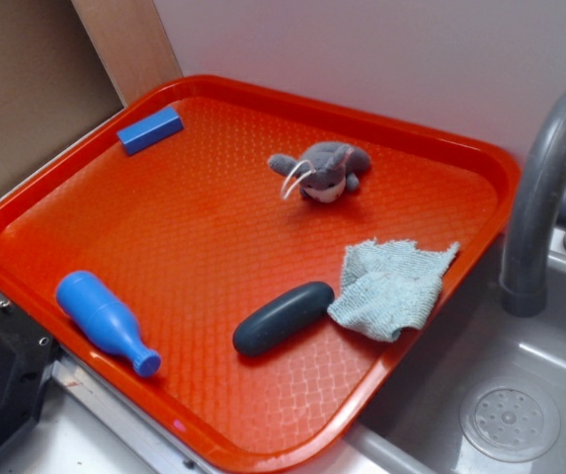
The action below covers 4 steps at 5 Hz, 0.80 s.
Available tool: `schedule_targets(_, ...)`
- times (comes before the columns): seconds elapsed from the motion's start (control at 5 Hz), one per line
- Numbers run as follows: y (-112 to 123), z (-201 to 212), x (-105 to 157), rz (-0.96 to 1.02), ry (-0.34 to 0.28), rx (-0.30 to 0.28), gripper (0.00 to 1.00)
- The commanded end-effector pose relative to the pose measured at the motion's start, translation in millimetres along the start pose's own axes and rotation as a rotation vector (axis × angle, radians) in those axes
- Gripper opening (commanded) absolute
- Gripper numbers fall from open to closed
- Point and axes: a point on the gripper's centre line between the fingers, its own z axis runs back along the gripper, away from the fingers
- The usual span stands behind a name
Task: Grab the blue cloth.
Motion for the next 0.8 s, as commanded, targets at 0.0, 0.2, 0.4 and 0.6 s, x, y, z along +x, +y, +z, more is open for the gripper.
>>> schedule_targets(0.0,0.0,0.0,0.0,0.0,0.0,0.0,1.0)
schedule_targets(0.2,-49.7,-34.2,21.0,-0.256,-0.102,0.043,1.0)
schedule_targets(0.4,-94.4,-68.2,24.6,-0.501,-0.223,-0.01,1.0)
schedule_targets(0.6,-113.7,-86.4,13.6,-0.725,-0.303,-0.163,1.0)
